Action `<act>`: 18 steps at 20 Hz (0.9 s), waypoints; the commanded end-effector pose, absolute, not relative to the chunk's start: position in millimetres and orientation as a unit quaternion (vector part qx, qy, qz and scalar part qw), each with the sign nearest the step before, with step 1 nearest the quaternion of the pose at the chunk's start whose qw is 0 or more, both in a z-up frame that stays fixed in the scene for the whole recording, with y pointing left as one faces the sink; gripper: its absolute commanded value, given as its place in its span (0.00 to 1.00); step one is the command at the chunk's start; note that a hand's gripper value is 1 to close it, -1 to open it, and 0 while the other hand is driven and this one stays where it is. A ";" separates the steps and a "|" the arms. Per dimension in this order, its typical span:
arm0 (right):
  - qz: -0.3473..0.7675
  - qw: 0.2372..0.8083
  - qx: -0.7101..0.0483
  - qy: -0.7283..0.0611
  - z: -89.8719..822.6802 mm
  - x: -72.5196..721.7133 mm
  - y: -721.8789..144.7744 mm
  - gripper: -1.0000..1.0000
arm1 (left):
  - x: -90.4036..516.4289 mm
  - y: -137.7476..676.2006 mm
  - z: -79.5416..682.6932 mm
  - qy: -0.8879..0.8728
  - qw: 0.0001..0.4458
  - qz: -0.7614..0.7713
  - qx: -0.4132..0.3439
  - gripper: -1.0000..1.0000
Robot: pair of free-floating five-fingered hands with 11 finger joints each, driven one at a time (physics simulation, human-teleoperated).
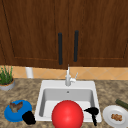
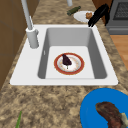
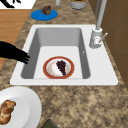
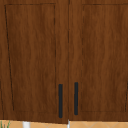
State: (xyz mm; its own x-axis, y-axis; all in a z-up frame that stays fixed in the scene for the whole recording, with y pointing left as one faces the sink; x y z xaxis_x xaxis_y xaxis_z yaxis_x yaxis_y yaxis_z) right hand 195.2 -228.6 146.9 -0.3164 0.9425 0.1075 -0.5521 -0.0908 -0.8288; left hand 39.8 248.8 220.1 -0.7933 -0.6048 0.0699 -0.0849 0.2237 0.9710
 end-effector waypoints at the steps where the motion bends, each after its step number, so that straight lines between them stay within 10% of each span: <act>1: 0.706 0.523 -0.227 -0.420 148.7 196.7 -227.4 0.00 | 39.8 248.8 220.1 -0.749 0.224 -0.579 0.230 0.50; 18: 0.714 0.476 -0.167 -0.485 156.3 223.0 -199.8 0.00 | 39.8 248.7 220.1 -0.749 0.224 -0.579 0.230 0.50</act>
State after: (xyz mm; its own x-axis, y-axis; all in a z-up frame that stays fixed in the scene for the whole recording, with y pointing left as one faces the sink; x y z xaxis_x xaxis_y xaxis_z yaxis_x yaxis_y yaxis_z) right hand 210.8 -210.7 151.9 -0.4560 0.8620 0.2216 -0.5405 -0.0704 -0.8384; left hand 39.8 248.7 220.1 -0.7932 -0.6049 0.0697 -0.0852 0.2237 0.9709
